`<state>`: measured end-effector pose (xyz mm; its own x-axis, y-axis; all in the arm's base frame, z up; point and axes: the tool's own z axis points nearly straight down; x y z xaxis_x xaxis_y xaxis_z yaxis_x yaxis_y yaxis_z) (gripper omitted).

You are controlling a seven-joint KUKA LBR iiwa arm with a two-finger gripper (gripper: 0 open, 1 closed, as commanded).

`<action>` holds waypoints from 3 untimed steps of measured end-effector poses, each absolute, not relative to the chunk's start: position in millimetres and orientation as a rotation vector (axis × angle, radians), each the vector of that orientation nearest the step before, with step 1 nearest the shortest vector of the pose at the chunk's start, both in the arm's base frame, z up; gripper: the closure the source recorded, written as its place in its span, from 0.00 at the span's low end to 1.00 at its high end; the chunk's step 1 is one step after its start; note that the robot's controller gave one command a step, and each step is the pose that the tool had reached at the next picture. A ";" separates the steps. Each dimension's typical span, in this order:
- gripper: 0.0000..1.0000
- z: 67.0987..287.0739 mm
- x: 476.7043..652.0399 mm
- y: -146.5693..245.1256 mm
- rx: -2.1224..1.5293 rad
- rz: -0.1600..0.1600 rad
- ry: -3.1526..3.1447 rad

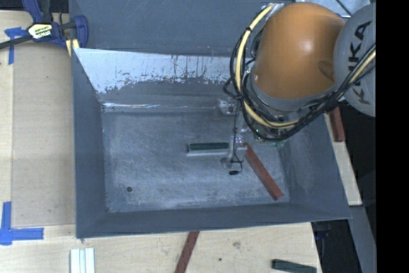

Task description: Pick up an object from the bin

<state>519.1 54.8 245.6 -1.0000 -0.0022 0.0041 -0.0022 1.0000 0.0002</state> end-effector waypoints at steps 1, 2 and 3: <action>0.00 249.2 520.6 54.4 0.000 -0.001 -3.145; 0.00 171.5 549.0 45.3 -0.002 -0.002 -3.150; 0.00 146.5 579.0 40.5 -0.455 -0.001 -3.111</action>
Offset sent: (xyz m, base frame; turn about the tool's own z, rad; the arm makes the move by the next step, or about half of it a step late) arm 0.0613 -0.0220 -0.1756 0.0041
